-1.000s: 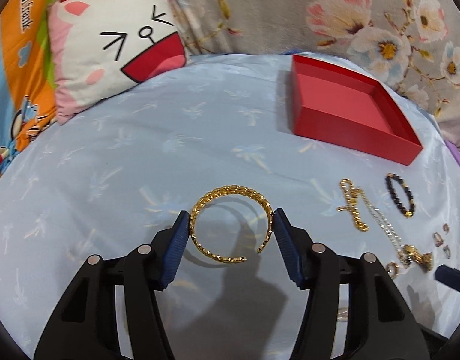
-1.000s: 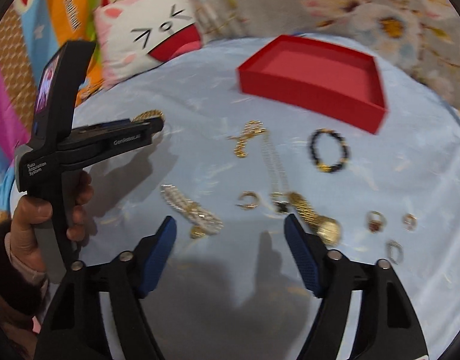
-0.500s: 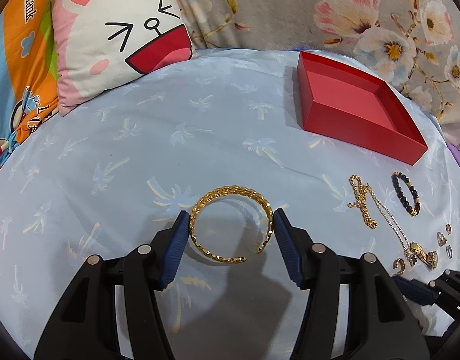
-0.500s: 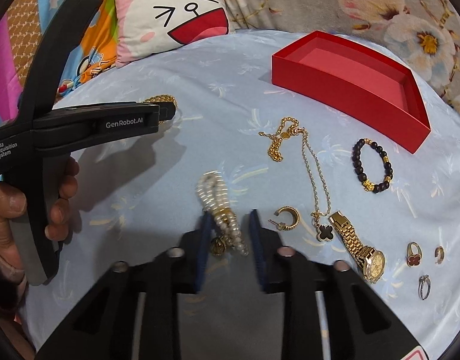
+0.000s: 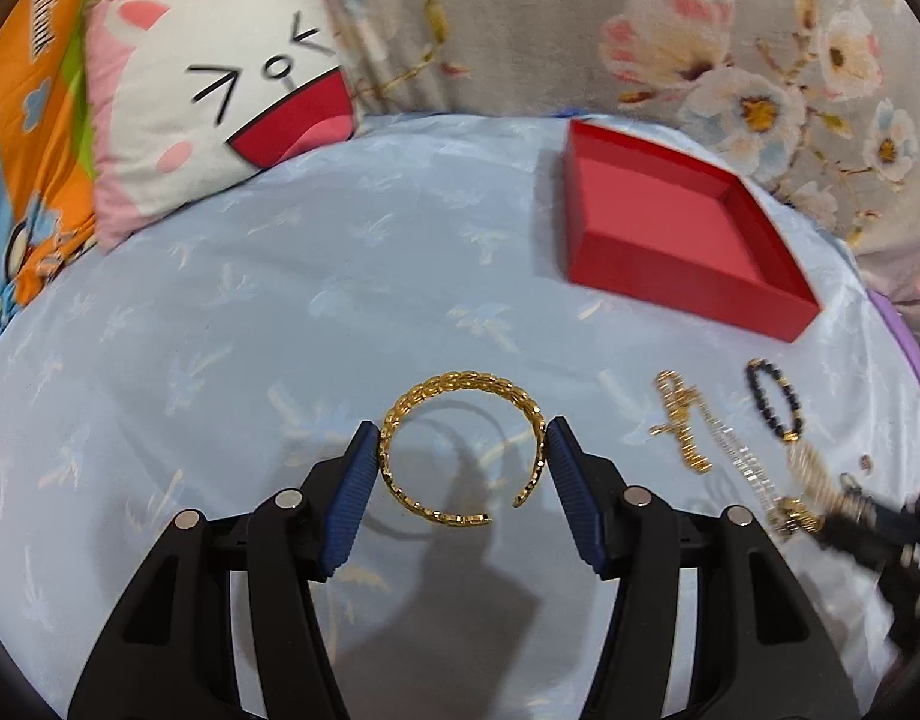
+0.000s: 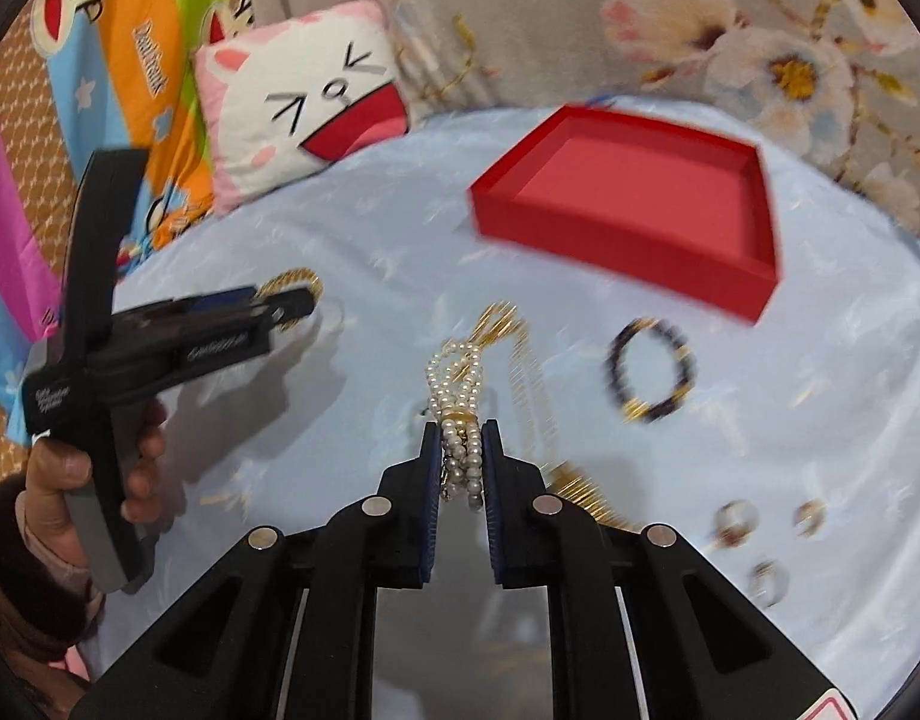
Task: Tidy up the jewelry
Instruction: 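Carry both bracelets into the red box and open both tools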
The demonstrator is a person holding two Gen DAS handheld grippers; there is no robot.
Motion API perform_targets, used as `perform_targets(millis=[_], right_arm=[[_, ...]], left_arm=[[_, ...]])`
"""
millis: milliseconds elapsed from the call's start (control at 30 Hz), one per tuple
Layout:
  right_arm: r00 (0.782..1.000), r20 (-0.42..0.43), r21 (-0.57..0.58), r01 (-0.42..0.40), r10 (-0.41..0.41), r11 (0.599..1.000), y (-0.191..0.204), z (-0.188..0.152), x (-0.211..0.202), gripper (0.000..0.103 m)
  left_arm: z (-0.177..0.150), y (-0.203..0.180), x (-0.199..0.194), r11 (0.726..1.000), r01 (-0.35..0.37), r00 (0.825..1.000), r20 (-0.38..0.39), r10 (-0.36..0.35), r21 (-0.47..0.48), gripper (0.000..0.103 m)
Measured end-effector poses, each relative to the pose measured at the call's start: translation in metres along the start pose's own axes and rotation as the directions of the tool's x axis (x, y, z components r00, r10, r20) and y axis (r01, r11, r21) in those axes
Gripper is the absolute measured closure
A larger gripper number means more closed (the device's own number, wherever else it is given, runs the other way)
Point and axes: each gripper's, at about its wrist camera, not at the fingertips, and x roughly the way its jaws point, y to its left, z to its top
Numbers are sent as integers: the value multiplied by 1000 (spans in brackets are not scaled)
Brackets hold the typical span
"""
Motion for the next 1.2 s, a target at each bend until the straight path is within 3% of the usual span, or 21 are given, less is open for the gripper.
perform_targets(millis=[167, 300, 467, 567, 800, 933, 1067, 1200], right_arm=[[992, 85, 34, 91, -93, 995, -54, 66, -19, 91], [986, 106, 111, 114, -126, 987, -102, 123, 1, 91], [976, 63, 172, 197, -210, 965, -155, 174, 62, 91], [977, 2, 211, 209, -214, 955, -184, 198, 102, 91], [971, -127, 272, 228, -200, 935, -223, 214, 168, 91], [967, -172, 288, 232, -189, 929, -232, 214, 184, 91], [951, -191, 229, 285, -244, 931, -224, 218, 192, 91], [939, -198, 175, 315, -280, 933, -217, 220, 195, 84]], left_arm=[[60, -33, -14, 991, 34, 994, 100, -47, 128, 48], [121, -64, 4, 983, 82, 986, 132, -105, 166, 48], [187, -107, 74, 968, 173, 979, 72, -188, 179, 48], [211, -126, 123, 969, 191, 981, 14, -195, 154, 48], [233, -148, 199, 976, 157, 986, -86, -145, 152, 48], [231, -151, 224, 978, 141, 983, -138, -120, 156, 47], [228, -154, 235, 978, 106, 983, -166, -76, 182, 47], [229, -156, 237, 979, 75, 986, -162, -44, 191, 26]])
